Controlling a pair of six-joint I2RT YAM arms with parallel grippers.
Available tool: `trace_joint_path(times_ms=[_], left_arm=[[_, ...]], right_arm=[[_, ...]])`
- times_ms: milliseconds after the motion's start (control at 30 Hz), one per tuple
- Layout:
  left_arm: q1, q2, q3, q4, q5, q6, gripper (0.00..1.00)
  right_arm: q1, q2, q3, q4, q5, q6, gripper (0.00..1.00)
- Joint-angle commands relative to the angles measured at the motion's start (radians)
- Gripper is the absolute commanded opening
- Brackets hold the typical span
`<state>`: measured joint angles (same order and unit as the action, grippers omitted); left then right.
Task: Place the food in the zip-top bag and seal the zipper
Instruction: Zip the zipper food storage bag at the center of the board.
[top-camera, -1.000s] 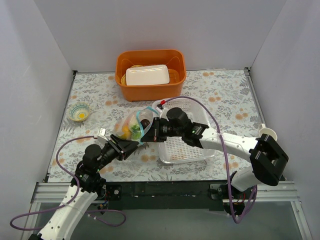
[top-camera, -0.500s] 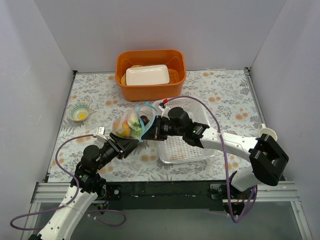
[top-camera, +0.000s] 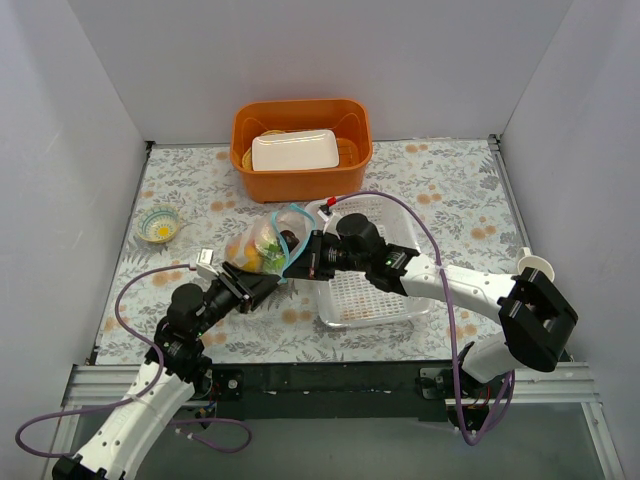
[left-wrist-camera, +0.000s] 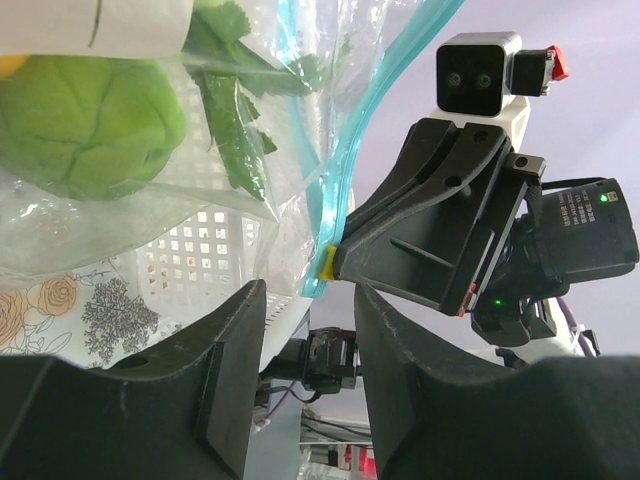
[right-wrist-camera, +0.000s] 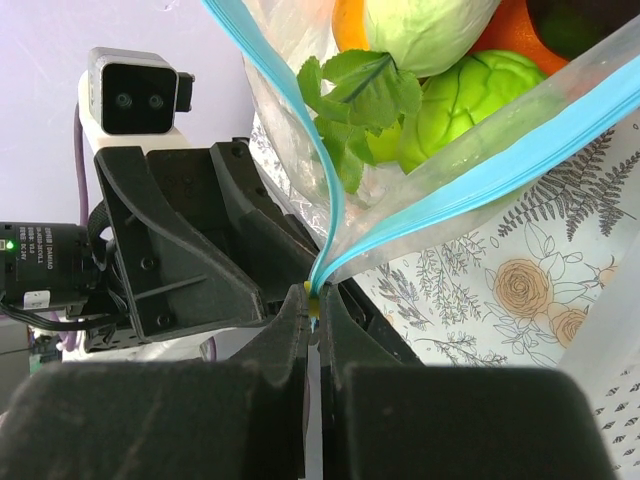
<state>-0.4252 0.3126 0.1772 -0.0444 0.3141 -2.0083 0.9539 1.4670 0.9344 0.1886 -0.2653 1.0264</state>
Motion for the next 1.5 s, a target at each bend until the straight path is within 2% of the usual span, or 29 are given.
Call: trace_joint_path(times_ms=[0, 433, 500, 600, 667, 767, 900, 1033, 1233, 1467], left_arm=[[-0.003, 0.000, -0.016, 0.038, -0.010, -0.207, 0.41], [-0.003, 0.002, -0.022, 0.049, 0.005, -0.228, 0.41], [-0.003, -0.006, -0.005, 0.000, 0.003, -0.225, 0.49], [-0.003, -0.030, -0.016, -0.025, -0.010, -0.237, 0.52], [-0.003, -0.035, -0.028, -0.011, -0.020, -0.248, 0.58], [-0.003, -0.026, -0.036, 0.012, -0.018, -0.257, 0.57], [-0.003, -0.004, -0.041, 0.038, -0.030, -0.260, 0.50], [-0.003, 0.035, -0.045, 0.104, -0.030, -0.265, 0.36], [-0.003, 0.079, -0.038, 0.161, -0.041, -0.265, 0.28], [-0.003, 0.098, -0.038, 0.182, -0.059, -0.270, 0.28]], right_arm=[[0.002, -0.020, 0.004, 0.054, -0.003, 0.011, 0.01], [0.002, -0.020, 0.003, 0.066, 0.001, 0.012, 0.01], [0.002, -0.023, 0.003, 0.066, 0.011, 0.009, 0.01], [0.002, -0.020, 0.009, 0.064, 0.014, 0.009, 0.01], [0.002, -0.014, 0.015, 0.063, 0.008, 0.009, 0.01], [0.002, -0.011, 0.012, 0.069, 0.003, 0.012, 0.01], [0.002, -0.010, 0.014, 0.069, -0.002, 0.015, 0.01], [0.002, -0.011, 0.009, 0.072, -0.002, 0.017, 0.01], [0.002, -0.014, 0.001, 0.071, -0.003, 0.020, 0.01], [0.003, -0.016, -0.005, 0.051, -0.009, 0.015, 0.01]])
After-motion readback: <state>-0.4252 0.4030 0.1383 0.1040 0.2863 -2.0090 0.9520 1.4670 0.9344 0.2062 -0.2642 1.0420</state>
